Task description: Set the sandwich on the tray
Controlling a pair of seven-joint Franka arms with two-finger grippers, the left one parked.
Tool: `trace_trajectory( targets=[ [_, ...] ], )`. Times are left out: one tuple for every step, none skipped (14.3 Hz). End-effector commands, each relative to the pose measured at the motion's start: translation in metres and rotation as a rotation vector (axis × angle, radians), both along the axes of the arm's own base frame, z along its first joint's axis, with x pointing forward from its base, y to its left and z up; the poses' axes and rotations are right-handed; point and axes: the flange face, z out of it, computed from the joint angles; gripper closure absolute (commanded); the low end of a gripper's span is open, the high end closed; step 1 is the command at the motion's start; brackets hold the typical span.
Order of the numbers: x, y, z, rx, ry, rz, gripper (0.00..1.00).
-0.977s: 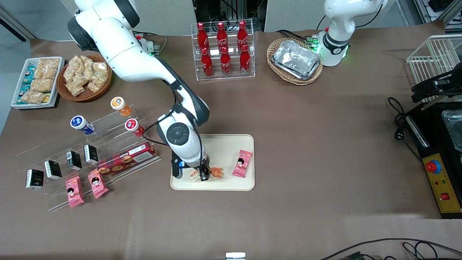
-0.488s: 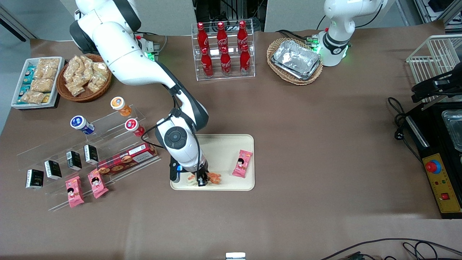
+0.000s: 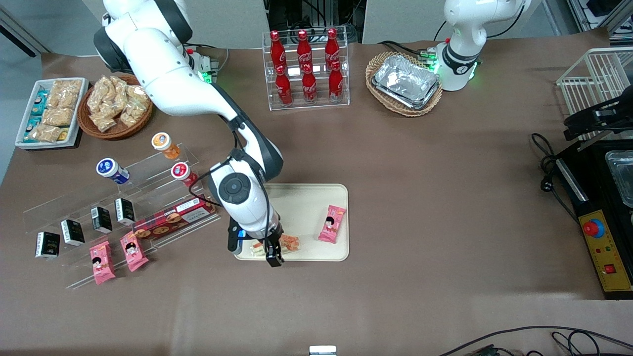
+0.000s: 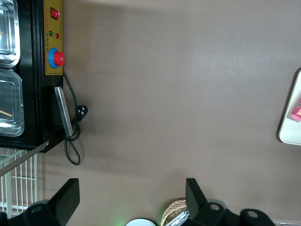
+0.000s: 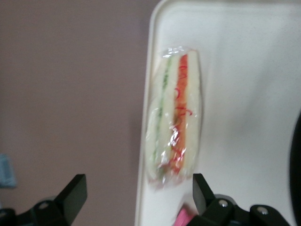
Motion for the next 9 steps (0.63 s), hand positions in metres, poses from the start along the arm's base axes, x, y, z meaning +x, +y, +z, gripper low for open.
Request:
trace_trajectory(
  targets=[
    [-0.008,-0.012,0.091,-0.049,-0.018,0.048,0.00],
    [-0.013,-0.017,0.114,-0.076,-0.017,0.117,0.00],
    [-0.014,-0.032,0.137,-0.104,-0.011,0.176,0.00],
    [-0.016,-0.047,0.153,-0.134,0.003,0.247,0.00],
    [-0.021,-0.058,0.168,-0.171,0.014,0.354,0.00],
    [-0.023,-0.068,0.179,-0.195,0.024,0.429,0.00],
    [-0.022,-0.086,0.191,-0.217,0.035,0.487,0.00],
    [-0.023,-0.101,0.204,-0.226,0.038,0.547,0.00],
    [-0.023,-0.118,0.217,-0.223,0.024,0.580,0.00]
  ],
)
